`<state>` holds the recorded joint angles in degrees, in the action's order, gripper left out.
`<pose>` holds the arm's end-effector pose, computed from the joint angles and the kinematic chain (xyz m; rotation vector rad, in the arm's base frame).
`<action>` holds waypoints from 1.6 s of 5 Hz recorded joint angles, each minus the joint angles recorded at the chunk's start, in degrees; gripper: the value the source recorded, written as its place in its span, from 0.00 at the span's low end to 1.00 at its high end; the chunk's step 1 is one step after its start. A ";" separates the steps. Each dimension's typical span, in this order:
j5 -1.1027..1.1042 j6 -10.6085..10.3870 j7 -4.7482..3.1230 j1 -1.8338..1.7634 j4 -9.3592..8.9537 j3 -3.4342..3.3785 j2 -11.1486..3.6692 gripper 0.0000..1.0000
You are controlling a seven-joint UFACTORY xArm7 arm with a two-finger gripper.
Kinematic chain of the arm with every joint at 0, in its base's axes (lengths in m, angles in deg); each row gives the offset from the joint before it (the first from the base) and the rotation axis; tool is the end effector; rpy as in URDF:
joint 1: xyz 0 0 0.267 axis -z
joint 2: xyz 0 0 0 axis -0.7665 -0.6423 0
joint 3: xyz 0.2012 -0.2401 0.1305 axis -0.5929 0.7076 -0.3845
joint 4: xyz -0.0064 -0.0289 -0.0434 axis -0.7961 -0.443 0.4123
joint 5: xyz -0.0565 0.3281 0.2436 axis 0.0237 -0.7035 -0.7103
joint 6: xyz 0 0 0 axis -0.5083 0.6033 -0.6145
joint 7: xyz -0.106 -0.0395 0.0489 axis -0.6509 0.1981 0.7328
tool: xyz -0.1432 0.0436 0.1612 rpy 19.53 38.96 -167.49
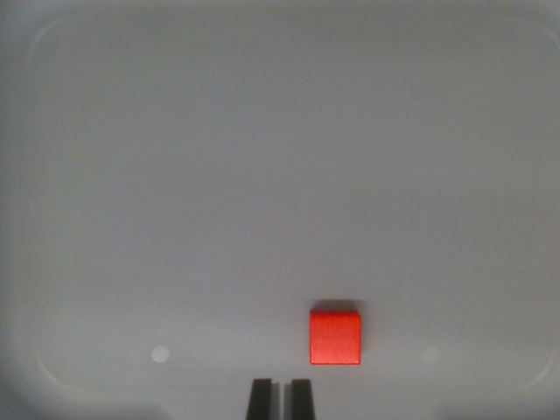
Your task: Reach red block
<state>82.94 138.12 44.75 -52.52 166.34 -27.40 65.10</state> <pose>0.5336 0.0334 0.3460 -3.1355 -0.0195 0.0754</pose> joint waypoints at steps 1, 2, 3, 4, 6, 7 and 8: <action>0.04 -0.84 0.01 0.04 -0.77 0.04 -0.05 0.00; 0.04 -0.84 0.01 0.04 -0.77 0.04 -0.05 0.00; 0.04 -0.84 0.01 0.04 -0.77 0.04 -0.05 0.00; 0.09 -1.96 0.02 0.10 -1.80 0.09 -0.12 0.00; 0.16 -3.33 0.03 0.18 -3.07 0.15 -0.20 0.00; 0.23 -4.86 0.05 0.26 -4.48 0.22 -0.30 0.00; 0.23 -4.86 0.05 0.26 -4.48 0.22 -0.30 0.00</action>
<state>83.17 133.26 44.79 -52.27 161.86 -27.18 64.80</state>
